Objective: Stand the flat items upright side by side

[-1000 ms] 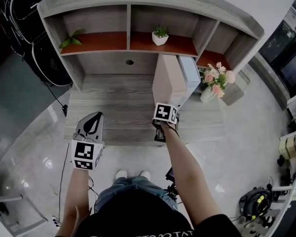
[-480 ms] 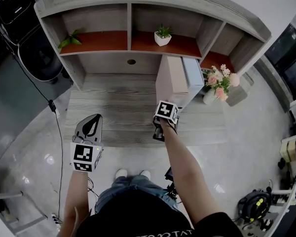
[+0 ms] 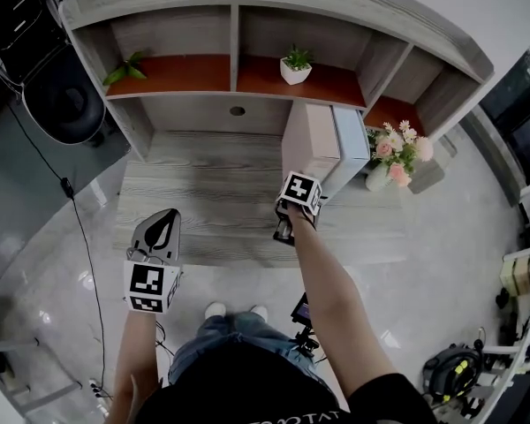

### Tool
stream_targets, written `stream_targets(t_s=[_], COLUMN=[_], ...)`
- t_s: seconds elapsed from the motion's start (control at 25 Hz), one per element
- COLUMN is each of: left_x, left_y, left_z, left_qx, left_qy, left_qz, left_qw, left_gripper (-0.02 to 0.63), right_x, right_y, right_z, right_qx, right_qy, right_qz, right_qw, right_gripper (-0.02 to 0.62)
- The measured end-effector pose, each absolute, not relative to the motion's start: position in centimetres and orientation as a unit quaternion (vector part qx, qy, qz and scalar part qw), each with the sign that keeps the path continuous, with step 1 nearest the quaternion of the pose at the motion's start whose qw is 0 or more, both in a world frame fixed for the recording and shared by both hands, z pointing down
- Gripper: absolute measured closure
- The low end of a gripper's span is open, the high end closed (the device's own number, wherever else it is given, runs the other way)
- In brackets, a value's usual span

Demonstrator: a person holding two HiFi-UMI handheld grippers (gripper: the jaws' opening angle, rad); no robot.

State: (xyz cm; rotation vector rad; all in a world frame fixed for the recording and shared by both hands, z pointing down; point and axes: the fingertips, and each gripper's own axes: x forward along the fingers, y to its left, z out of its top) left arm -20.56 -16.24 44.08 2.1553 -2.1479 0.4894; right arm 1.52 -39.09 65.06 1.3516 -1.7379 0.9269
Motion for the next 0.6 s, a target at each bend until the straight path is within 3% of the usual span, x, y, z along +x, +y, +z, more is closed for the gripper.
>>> stream_targets(t_s=[0.44, 0.6], left_x=[-20.93, -20.23], left_y=[-16.12, -16.32], left_z=[44.31, 43.88], left_qx=[0.697, 0.706], left_qy=[-0.698, -0.691], left_qz=[0.159, 0.154], left_qw=[0.031, 0.026], left_gripper=[0.595, 0.595], right_x=[1.2, 0.71], right_y=[-39.93, -39.18], right_z=[65.59, 64.91], right_qx=[0.513, 0.495], right_qy=[-0.686, -0.707], right_qz=[0.354, 0.359], right_qw=[0.376, 0.356], right_gripper=[0.281, 0.245])
